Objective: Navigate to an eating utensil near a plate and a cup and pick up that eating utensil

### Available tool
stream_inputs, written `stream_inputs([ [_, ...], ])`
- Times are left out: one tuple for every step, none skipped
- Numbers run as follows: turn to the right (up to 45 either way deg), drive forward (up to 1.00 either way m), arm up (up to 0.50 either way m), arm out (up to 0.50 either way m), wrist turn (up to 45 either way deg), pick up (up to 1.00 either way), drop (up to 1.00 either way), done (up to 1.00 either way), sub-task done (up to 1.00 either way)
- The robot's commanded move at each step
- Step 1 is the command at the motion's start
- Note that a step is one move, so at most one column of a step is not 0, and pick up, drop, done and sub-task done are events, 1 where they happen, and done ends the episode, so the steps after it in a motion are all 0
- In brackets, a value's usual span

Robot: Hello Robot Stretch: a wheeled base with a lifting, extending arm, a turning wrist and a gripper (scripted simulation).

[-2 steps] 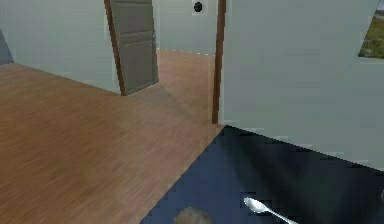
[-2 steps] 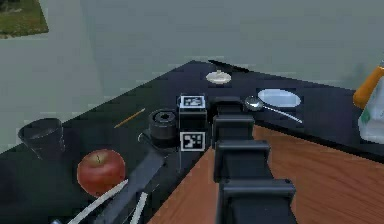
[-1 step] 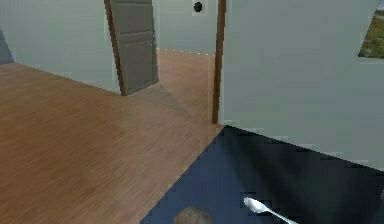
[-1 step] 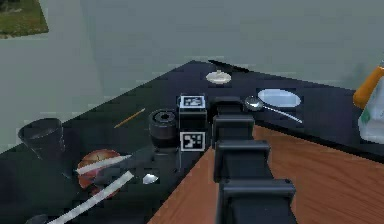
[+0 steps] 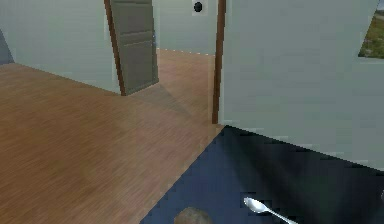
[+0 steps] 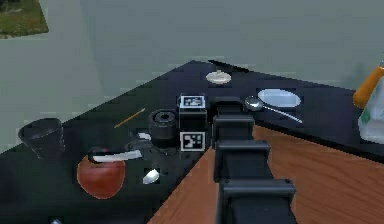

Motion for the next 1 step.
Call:
stream_inputs([
  [0.0,0.00,0.00,0.00,15.0,0.00,0.00,0.00,0.00],
])
